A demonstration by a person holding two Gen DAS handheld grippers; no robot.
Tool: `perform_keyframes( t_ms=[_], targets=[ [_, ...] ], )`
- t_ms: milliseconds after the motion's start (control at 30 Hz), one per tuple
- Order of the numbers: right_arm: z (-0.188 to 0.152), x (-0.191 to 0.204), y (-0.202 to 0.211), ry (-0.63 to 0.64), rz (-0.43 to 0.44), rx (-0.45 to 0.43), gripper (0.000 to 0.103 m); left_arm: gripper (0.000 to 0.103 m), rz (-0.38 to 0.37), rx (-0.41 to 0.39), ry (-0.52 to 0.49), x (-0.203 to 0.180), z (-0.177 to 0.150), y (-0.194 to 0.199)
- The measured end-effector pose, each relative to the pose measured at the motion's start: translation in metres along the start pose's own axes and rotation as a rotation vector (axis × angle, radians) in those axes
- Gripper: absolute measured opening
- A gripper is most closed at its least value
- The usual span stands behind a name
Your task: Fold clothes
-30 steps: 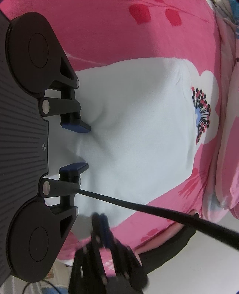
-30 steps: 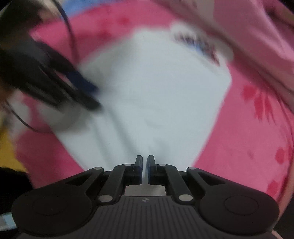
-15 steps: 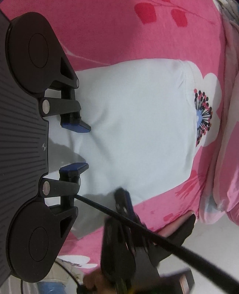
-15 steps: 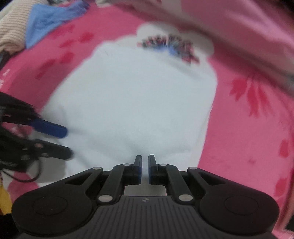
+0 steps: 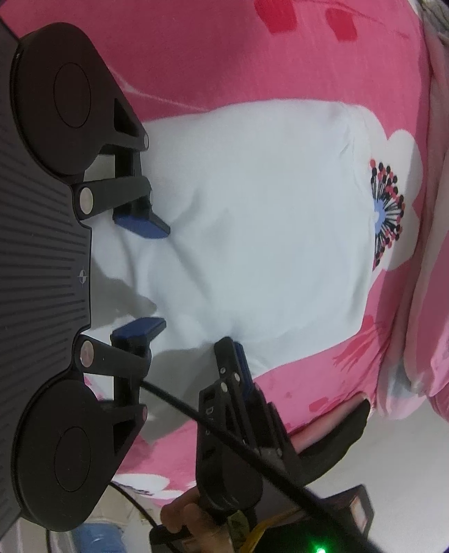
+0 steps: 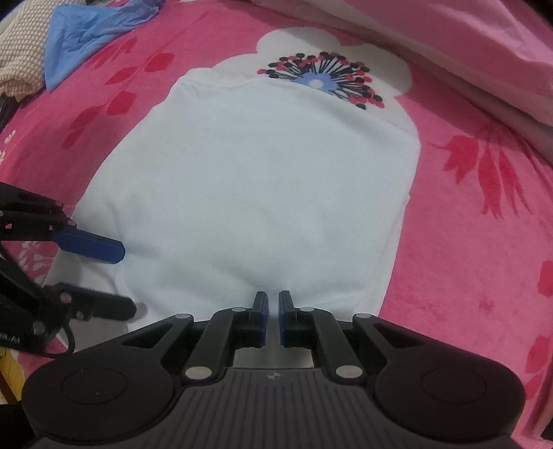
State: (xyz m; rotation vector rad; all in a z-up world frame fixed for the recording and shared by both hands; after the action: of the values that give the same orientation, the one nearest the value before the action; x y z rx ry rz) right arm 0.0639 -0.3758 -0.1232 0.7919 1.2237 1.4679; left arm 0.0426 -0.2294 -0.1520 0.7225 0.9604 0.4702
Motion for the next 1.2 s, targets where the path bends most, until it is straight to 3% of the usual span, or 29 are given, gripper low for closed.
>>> perform_keyframes(
  t_ms=[100,267,333,400,700,867,1100,1200],
  targets=[
    [0.001,0.000,0.000,0.014,0.003,0.009,0.006,0.068,-0.004,0.006,-0.014,-0.005,-0.001,-0.003],
    [0.002,0.000,-0.001,0.017,0.008,0.015,0.006,0.070,0.014,0.012,-0.027,-0.010,-0.001,-0.006],
    [0.002,0.000,-0.001,0.016,0.008,0.015,0.006,0.067,0.017,-0.001,-0.017,-0.010,-0.001,-0.003],
    [0.002,0.001,-0.001,0.017,0.007,0.014,0.006,0.057,0.025,-0.018,-0.010,-0.010,0.000,0.002],
    [0.001,0.001,-0.002,0.017,0.006,0.002,0.006,0.045,0.057,-0.139,-0.037,-0.011,0.033,0.029],
    [0.000,0.000,-0.002,0.014,0.002,-0.009,0.006,0.029,0.108,-0.059,-0.001,0.005,0.048,-0.001],
    [0.004,0.000,0.004,0.023,0.002,-0.008,0.007,0.029,0.130,-0.026,0.053,0.012,0.052,-0.008],
    [0.018,-0.012,0.021,-0.078,0.040,-0.083,0.007,0.030,0.137,-0.012,0.065,0.013,0.054,-0.011]
  ],
)
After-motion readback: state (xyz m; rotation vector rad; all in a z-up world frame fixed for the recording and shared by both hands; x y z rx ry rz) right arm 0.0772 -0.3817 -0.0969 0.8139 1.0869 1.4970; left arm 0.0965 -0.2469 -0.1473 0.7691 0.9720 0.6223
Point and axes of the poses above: each gripper's, at about its wrist camera, not at the fingertips, and y roughly against the way its jaws point, x to its left, z to its top, the point moved 3 cm from there along -y, roughly the way its jaws point, and after that the axes turned 11 degrees about -z, right-handed, at the moved point
